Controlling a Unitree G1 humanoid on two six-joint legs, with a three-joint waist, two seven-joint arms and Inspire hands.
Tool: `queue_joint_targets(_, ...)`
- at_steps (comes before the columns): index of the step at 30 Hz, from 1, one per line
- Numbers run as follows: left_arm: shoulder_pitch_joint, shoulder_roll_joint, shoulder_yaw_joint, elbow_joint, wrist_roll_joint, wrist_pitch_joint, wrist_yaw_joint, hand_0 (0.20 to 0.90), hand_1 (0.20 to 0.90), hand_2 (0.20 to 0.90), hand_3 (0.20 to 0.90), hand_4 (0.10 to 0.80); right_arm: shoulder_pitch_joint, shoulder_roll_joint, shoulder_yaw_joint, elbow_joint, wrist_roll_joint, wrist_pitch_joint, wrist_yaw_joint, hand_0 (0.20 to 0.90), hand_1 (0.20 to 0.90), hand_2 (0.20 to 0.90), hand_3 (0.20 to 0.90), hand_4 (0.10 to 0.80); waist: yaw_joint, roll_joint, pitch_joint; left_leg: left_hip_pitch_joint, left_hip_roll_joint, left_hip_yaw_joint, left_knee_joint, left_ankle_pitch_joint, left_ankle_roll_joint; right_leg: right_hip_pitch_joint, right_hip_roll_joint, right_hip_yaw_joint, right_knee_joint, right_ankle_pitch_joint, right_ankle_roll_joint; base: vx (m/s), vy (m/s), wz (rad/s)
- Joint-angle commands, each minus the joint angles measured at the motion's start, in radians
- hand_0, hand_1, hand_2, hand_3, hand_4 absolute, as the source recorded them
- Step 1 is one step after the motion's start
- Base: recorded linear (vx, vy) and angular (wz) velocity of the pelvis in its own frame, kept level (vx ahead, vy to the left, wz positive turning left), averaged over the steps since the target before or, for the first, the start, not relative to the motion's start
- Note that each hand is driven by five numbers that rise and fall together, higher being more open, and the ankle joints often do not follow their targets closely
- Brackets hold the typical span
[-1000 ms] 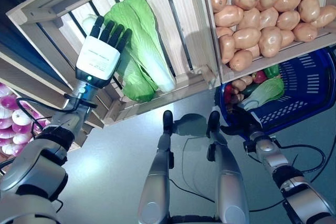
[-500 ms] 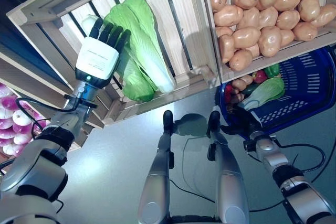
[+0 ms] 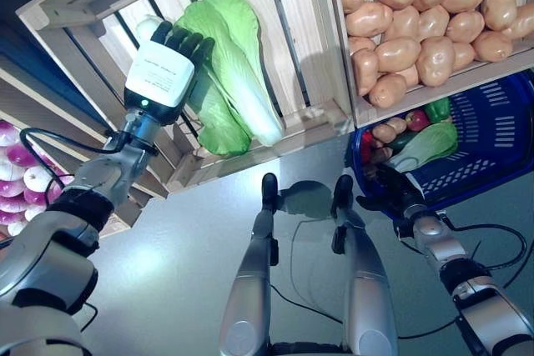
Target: Put vegetables into the basket
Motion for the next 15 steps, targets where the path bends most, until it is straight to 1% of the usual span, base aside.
queue_joint_targets(1,0.031,0.031,-0.021,0.052,0.001,0.043,-0.157,0.9,0.9,0.9,0.9,0.8,0.018,-0.06,0.019,-0.03,0.041,-0.024,0.014,0.9,0.9,0.9,0.9,0.8,-0.028,0.0,-0.002,-0.069,-0.042,0.043,0.071,-0.031,0.002,0.084,0.024,-0.008,-0.124,0.078,0.018,0.0,0.0,0.0)
queue_joint_targets(3,0.021,0.038,-0.019,0.044,-0.004,0.057,-0.12,0.9,0.9,0.9,0.9,0.8,0.02,-0.059,0.016,-0.031,0.042,-0.025,0.011,0.9,0.9,0.9,0.9,0.8,-0.027,-0.002,-0.002,-0.077,-0.043,0.042,0.074,-0.031,0.002,0.079,0.025,-0.008,-0.124,0.078,0.017,0.0,0.0,0.0)
queue_joint_targets(7,0.008,0.048,-0.005,0.059,0.017,0.04,-0.045,0.9,0.9,0.9,0.9,0.8,0.02,-0.051,0.016,-0.019,0.042,-0.035,0.006,0.9,0.9,0.9,0.9,0.8,-0.023,-0.006,-0.002,-0.081,-0.043,0.04,0.072,-0.029,0.002,0.077,0.024,-0.012,-0.129,0.082,0.018,0.0,0.0,0.0)
queue_joint_targets(10,0.021,0.044,0.026,0.084,0.041,0.06,0.087,0.9,0.9,0.9,0.9,0.8,0.025,-0.046,0.013,-0.01,0.037,-0.043,0.001,0.9,0.9,0.9,0.9,0.8,-0.018,-0.007,-0.002,-0.083,-0.045,0.035,0.071,-0.028,0.002,0.077,0.023,-0.016,-0.131,0.082,0.018,0.0,0.0,0.0)
queue_joint_targets(11,0.03,0.037,0.045,0.098,0.052,0.068,0.149,0.9,0.9,0.9,0.9,0.8,0.026,-0.045,0.014,-0.005,0.036,-0.048,-0.004,0.9,0.9,0.9,0.9,0.8,-0.016,-0.007,-0.002,-0.087,-0.047,0.034,0.072,-0.028,0.002,0.073,0.022,-0.018,-0.13,0.082,0.017,0.0,0.0,0.0)
queue_joint_targets(12,0.033,0.035,0.052,0.106,0.056,0.065,0.169,0.9,0.9,0.9,0.9,0.8,0.026,-0.045,0.014,-0.004,0.037,-0.049,-0.004,0.9,0.9,0.9,0.9,0.8,-0.015,-0.007,-0.002,-0.089,-0.047,0.033,0.074,-0.028,0.002,0.071,0.022,-0.018,-0.129,0.082,0.017,0.0,0.0,0.0)
queue_joint_targets(15,0.049,0.006,0.086,0.144,0.069,0.066,0.278,0.9,0.9,0.9,0.9,0.8,0.021,-0.043,0.016,-0.005,0.038,-0.051,-0.008,0.9,0.9,0.9,0.9,0.8,-0.012,-0.011,-0.002,-0.109,-0.048,0.027,0.084,-0.026,0.0,0.053,0.023,-0.018,-0.118,0.078,0.013,0.0,0.0,0.0)
